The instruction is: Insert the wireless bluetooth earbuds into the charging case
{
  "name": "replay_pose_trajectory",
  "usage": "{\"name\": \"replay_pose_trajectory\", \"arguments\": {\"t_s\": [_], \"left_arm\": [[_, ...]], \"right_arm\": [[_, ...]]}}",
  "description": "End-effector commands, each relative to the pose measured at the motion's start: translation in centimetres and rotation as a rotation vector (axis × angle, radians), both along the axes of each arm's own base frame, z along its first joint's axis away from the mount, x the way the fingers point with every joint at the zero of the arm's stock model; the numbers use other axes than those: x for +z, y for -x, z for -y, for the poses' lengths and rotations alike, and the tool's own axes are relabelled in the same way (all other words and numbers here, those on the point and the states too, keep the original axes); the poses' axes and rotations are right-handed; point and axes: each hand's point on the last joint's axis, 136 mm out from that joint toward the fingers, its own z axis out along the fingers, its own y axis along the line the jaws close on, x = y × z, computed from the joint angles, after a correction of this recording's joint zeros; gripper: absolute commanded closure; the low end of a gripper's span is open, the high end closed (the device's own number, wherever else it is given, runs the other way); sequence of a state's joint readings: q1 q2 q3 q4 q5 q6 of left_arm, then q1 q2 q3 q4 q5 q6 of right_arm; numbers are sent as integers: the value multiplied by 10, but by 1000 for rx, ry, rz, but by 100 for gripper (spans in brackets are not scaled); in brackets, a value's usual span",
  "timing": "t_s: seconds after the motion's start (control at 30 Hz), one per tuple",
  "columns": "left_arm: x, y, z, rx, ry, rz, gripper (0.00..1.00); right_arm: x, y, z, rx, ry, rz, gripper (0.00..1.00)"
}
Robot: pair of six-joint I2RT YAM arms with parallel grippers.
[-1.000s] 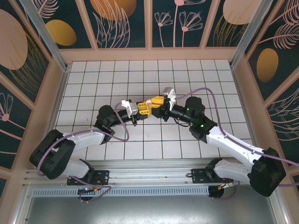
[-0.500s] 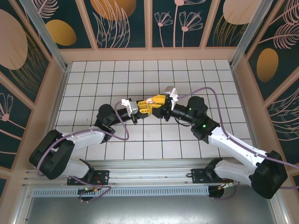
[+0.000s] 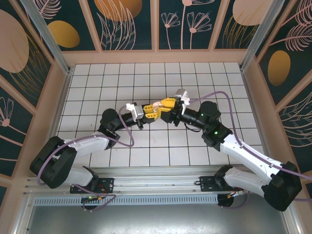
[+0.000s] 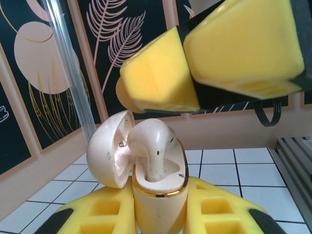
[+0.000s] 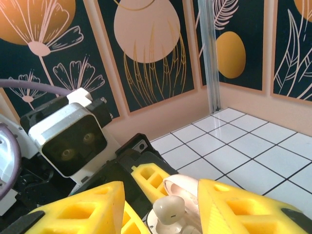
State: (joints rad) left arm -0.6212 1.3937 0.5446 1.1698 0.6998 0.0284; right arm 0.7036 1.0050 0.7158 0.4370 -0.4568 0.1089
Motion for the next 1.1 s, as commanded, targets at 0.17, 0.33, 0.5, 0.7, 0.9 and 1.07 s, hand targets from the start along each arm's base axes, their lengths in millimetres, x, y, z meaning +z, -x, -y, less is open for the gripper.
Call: {"name": "replay_pose_trajectory", "arguments": {"t_s": [0.17,0.33,0.5,0.7,0.9,1.07], "left_arm": [[25,8,1,-25,40,81,79],[25,7,1,-23,41,80,79],[24,6,2,-21,34,75,79],[23,5,2,-18,33,74,79],[24,6,2,-17,32,78,79],[26,6,1,-12,30,84,79]], "right_arm": [[17,1,6,37,-51,-31,66],[13,-2,-3,74,-25,-64,72],[11,-4,-8,91,-11,-74,73],[5,-11,-8,65,11,-94,75],[-18,-20,-9,32,74,-154,79],[-35,-24,-10,16,122,-193,82]]}}
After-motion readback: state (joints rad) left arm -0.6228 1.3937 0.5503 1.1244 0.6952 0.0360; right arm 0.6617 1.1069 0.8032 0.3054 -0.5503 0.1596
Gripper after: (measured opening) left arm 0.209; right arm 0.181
